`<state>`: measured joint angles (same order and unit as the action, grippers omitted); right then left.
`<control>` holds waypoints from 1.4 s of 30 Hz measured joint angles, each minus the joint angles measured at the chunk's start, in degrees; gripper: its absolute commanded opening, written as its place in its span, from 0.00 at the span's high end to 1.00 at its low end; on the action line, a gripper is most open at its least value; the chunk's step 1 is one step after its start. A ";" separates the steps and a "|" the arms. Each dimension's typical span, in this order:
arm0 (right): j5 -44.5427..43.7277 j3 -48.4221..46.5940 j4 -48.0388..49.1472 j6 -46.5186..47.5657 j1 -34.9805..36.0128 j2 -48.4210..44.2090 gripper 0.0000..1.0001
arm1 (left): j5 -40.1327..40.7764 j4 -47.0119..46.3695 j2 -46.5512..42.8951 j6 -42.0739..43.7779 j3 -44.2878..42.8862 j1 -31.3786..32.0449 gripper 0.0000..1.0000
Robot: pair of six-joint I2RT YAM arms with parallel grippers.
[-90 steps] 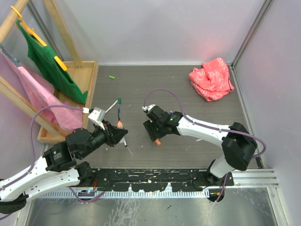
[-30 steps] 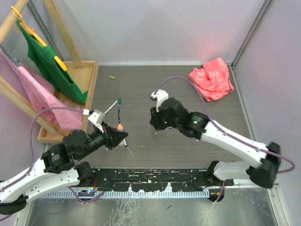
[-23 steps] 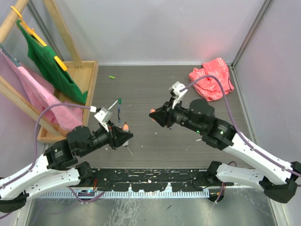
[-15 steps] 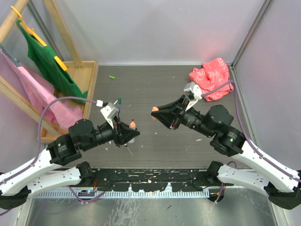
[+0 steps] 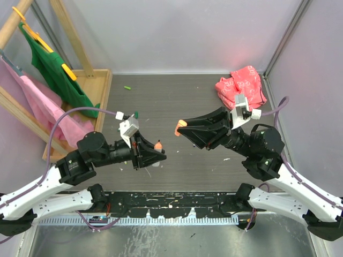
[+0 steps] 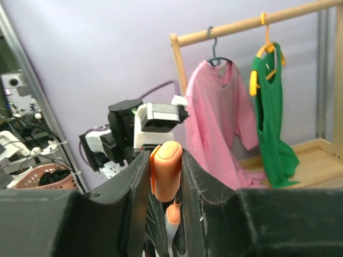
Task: Insert the pens into the pen caps
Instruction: Insert the pen cap onto the pen.
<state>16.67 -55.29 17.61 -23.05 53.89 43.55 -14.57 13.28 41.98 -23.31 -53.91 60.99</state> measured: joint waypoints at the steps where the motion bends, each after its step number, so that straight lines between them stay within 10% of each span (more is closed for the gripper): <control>1: 0.81 0.04 1.27 -0.44 0.00 0.20 1.00 | -0.72 -0.52 -0.07 0.00 0.00 0.00 1.00; 11: 9.84 0.81 14.71 -6.45 0.00 5.99 1.00 | -7.08 -4.96 -1.18 0.17 0.00 0.00 1.00; 42: 15.23 -1.38 12.92 -13.09 0.00 11.50 1.00 | -10.67 -5.31 0.59 3.67 -1.49 0.00 1.00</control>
<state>31.90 -56.66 30.52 -36.14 53.89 55.05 -25.23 7.97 42.57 -19.64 -55.40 60.99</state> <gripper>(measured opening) 0.330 0.197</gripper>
